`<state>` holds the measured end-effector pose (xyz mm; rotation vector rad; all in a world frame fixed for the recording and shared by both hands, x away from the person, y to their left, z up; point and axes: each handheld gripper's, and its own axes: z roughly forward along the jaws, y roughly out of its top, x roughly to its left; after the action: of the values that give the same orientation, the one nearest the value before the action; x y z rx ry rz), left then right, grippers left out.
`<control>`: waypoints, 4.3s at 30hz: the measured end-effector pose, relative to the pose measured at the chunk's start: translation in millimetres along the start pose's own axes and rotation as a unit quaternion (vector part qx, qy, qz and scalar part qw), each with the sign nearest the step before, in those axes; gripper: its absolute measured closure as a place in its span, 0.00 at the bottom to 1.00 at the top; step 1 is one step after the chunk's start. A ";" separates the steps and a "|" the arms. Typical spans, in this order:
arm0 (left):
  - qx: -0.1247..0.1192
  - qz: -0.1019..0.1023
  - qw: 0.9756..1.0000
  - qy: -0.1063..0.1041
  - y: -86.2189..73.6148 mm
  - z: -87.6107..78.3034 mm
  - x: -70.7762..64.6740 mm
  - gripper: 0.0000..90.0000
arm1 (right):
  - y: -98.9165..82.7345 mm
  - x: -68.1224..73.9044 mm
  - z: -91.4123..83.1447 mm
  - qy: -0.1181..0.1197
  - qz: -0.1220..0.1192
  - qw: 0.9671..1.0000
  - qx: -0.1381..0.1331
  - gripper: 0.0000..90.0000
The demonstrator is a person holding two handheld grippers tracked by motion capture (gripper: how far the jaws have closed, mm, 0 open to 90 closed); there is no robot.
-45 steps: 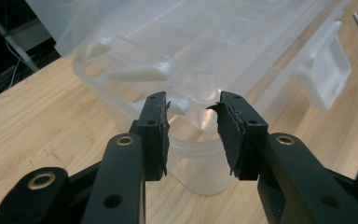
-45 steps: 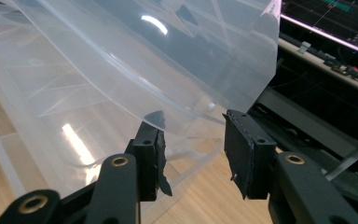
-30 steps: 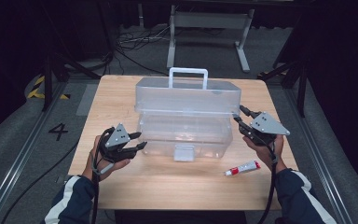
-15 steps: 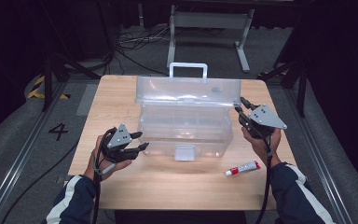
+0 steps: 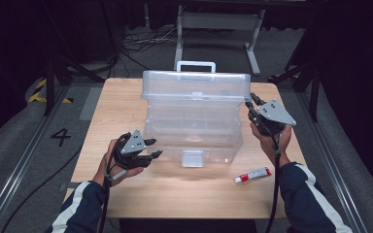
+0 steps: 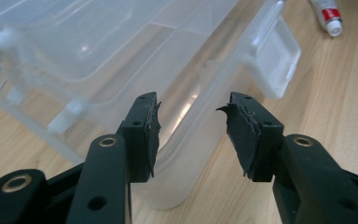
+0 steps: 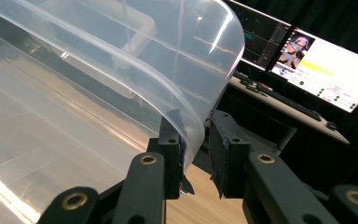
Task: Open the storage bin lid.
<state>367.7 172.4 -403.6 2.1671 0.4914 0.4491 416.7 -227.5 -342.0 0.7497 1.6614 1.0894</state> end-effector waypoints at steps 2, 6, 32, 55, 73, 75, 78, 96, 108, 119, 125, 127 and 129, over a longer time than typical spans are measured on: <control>0.008 0.009 1.000 -0.001 2.7 2.4 -0.1 0.61 | 1.4 -0.3 1.8 -0.004 0.002 1.000 -0.001 0.85; 0.026 0.015 0.999 -0.012 5.4 9.2 2.2 0.63 | 5.0 -3.1 6.6 -0.006 0.007 1.000 -0.001 0.85; 0.082 0.049 0.995 -0.032 13.3 22.0 9.5 0.74 | 27.4 -16.1 37.2 -0.031 0.011 0.999 0.017 0.93; 0.119 0.058 0.990 -0.049 14.8 29.0 15.2 0.80 | 40.9 -34.6 66.0 -0.011 0.032 0.998 0.044 0.94; 0.123 0.057 0.989 -0.057 15.9 30.0 16.3 0.81 | 47.8 -47.2 89.8 0.005 0.038 0.997 0.071 0.94; 0.122 0.058 0.989 -0.057 15.7 30.0 16.3 0.81 | 48.5 -49.2 92.8 0.008 0.037 0.997 0.074 0.94; 0.122 0.057 0.989 -0.055 15.4 29.7 16.0 0.81 | 48.4 -50.4 96.9 0.007 0.036 0.996 0.076 0.94; 0.120 0.054 0.990 -0.051 15.2 29.7 15.0 0.81 | 47.1 -57.3 123.6 0.005 0.051 0.995 0.091 0.94; 0.123 0.063 0.989 -0.061 15.3 28.9 15.5 0.83 | 47.1 -59.7 135.9 0.007 0.053 0.993 0.104 0.94; 0.128 0.072 0.987 -0.060 15.6 28.4 14.8 0.83 | 47.8 -63.2 151.6 0.012 0.050 0.991 0.127 0.93; 0.129 0.072 0.987 -0.064 15.4 27.6 15.6 0.83 | 45.0 -64.7 161.5 0.015 0.054 0.989 0.136 0.93; 0.130 0.070 0.987 -0.064 15.1 27.3 15.7 0.83 | 43.3 -65.3 164.1 0.016 0.059 0.989 0.137 0.93; 0.129 0.069 0.987 -0.063 15.0 27.3 15.5 0.83 | 41.6 -66.9 166.9 0.021 0.060 0.989 0.137 0.93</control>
<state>396.8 153.6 -405.0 2.4730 0.3448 0.3346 595.7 -215.8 -298.5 1.0208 1.8436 0.9758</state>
